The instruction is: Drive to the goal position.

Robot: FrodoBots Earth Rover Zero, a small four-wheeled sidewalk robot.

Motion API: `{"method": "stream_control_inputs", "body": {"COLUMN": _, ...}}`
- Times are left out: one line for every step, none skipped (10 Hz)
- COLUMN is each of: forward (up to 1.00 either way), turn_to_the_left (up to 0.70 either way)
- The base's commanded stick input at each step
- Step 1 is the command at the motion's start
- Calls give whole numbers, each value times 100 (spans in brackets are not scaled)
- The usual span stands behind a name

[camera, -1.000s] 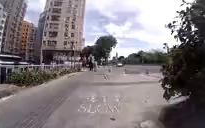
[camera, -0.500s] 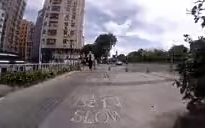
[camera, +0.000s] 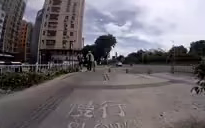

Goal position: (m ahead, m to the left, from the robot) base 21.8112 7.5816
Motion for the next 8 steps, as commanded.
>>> {"method": "stream_control_inputs", "body": {"forward": 45, "turn_to_the_left": 0}}
{"method": "stream_control_inputs", "body": {"forward": 45, "turn_to_the_left": 0}}
{"method": "stream_control_inputs", "body": {"forward": 45, "turn_to_the_left": 0}}
{"method": "stream_control_inputs", "body": {"forward": 45, "turn_to_the_left": 0}}
{"method": "stream_control_inputs", "body": {"forward": 45, "turn_to_the_left": 0}}
{"method": "stream_control_inputs", "body": {"forward": 45, "turn_to_the_left": 0}}
{"method": "stream_control_inputs", "body": {"forward": 45, "turn_to_the_left": 0}}
{"method": "stream_control_inputs", "body": {"forward": 45, "turn_to_the_left": 0}}
